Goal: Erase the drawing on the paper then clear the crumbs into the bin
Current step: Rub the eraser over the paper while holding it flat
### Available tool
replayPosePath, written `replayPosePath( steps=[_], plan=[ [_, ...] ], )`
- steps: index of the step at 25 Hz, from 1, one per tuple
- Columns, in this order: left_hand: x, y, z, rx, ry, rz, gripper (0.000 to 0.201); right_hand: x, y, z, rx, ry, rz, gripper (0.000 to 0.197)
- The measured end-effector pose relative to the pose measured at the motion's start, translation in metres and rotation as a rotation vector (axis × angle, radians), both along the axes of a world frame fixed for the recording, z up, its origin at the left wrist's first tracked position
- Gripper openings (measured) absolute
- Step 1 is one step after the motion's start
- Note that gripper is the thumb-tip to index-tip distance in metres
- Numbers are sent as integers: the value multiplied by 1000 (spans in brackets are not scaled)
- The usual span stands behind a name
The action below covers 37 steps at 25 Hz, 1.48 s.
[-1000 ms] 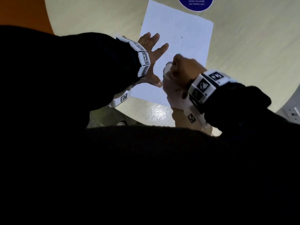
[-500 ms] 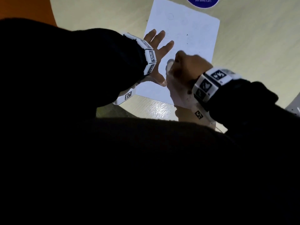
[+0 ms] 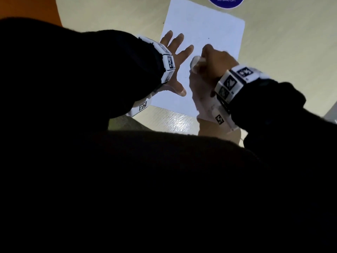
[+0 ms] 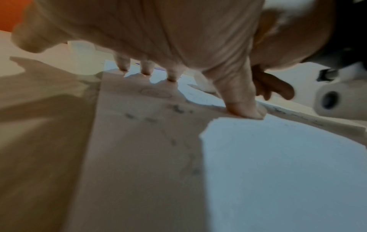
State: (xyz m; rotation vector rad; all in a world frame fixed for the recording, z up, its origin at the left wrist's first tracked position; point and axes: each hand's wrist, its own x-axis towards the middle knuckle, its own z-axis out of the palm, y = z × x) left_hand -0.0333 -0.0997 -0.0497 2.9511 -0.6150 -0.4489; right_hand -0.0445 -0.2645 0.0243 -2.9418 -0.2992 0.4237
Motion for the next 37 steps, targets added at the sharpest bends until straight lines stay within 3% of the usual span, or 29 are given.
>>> replayPosePath(
  steps=[3, 6, 8, 13, 17, 22, 27, 32, 37],
  plan=[
    [-3, -2, 8, 17, 49, 51, 128, -29, -3, -3, -23, 104, 63, 19],
    [-4, 0, 4, -31, 45, 29, 133, -6, -1, -5, -30, 9, 18, 21],
    [-3, -1, 4, 6, 43, 23, 133, 9, -1, -4, 12, 50, -27, 21],
    [-2, -5, 12, 47, 82, 51, 129, -22, -8, -8, -57, 90, 61, 26],
    [-4, -1, 6, 8, 50, 23, 134, 10, -1, -3, 36, 41, -26, 24],
    [-7, -7, 16, 21, 51, 70, 127, -30, -7, -7, -45, 59, 68, 26],
    [-5, -3, 8, -26, 63, 40, 138, 32, -5, -3, 50, 65, -37, 28],
    [-4, -2, 12, -6, 84, 68, 129, -9, -12, -13, -13, 132, 58, 28],
    [-6, -1, 6, -44, 38, 43, 131, 29, -7, -3, 67, 41, -31, 27]
  ],
)
